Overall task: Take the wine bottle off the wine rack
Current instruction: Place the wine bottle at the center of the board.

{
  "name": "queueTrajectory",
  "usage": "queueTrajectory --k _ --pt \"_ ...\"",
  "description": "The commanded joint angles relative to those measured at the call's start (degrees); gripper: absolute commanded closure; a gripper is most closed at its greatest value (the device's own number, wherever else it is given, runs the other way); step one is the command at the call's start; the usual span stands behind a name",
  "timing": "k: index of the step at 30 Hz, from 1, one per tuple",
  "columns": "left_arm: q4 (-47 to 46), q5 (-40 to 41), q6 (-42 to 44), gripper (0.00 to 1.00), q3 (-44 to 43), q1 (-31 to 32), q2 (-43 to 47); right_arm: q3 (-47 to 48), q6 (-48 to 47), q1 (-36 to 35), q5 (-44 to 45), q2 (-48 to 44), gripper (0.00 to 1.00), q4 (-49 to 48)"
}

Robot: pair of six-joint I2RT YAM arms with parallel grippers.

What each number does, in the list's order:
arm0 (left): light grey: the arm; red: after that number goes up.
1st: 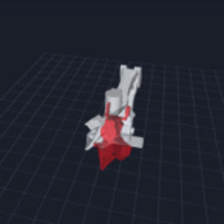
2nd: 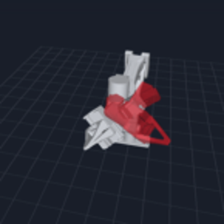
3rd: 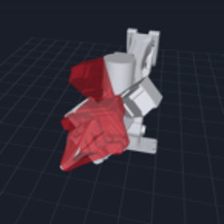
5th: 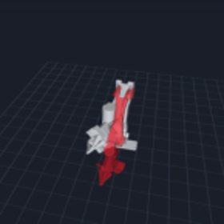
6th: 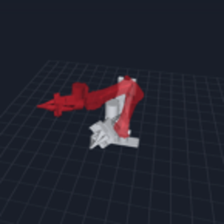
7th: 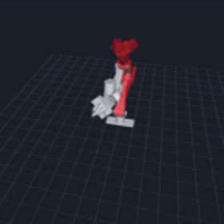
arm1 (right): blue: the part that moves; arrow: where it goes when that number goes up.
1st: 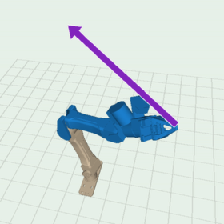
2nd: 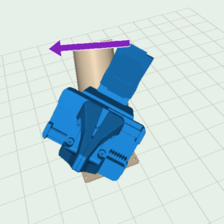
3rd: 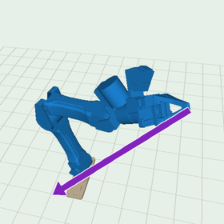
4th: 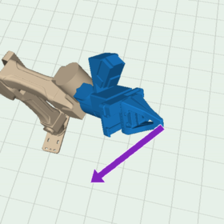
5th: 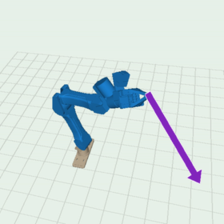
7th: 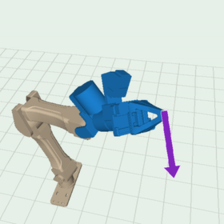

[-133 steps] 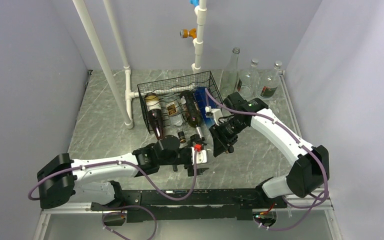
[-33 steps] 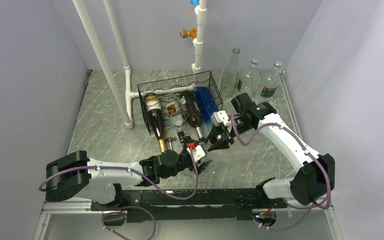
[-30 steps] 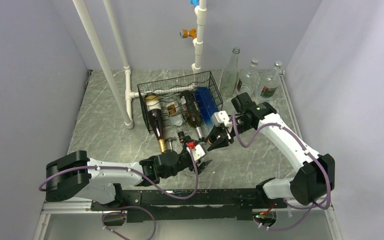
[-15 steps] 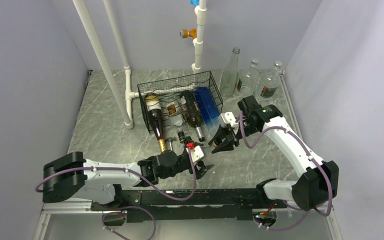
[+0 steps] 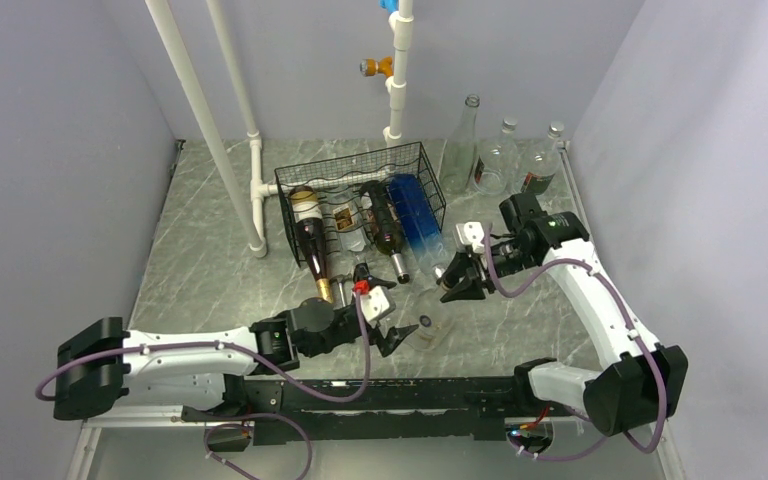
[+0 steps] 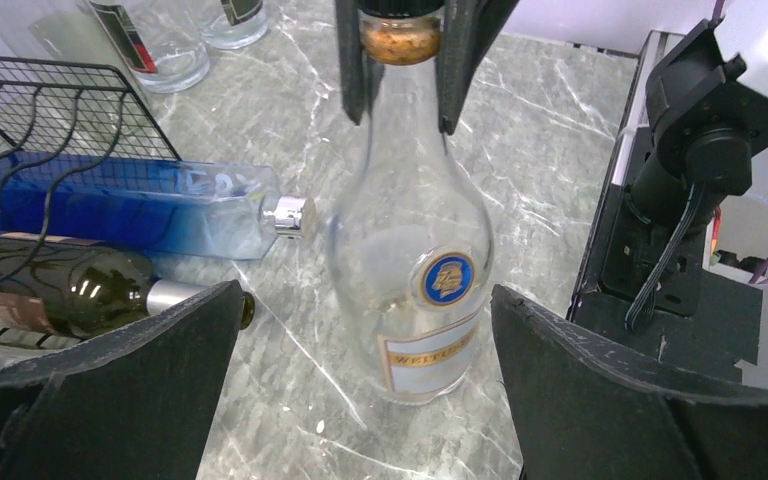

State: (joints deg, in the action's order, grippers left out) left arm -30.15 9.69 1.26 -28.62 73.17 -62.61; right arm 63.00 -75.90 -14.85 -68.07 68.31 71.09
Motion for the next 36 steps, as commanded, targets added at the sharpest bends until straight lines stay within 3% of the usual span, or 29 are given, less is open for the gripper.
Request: queueTrajectory --k 1,8,24,36 --pt "1.8 1.7 -0.1 0.01 0.3 0.1 4.9 5.4 -3.5 2.3 -5.7 -2.5 1.0 6.4" --pt "6.8 4.2 -0.5 0.01 1.6 0.1 11.6 8.2 -8.3 7.6 -2.7 -1.6 1.0 14.6" --pt "14.5 8.0 -3.2 0.01 4.4 0.1 22.0 11.6 -5.1 19.1 5.8 -2.3 1.0 14.5" --pt "16.7 9.8 -3.7 0.0 6.9 0.1 27.1 18.3 -3.3 29.4 5.3 5.8 1.0 10.4"
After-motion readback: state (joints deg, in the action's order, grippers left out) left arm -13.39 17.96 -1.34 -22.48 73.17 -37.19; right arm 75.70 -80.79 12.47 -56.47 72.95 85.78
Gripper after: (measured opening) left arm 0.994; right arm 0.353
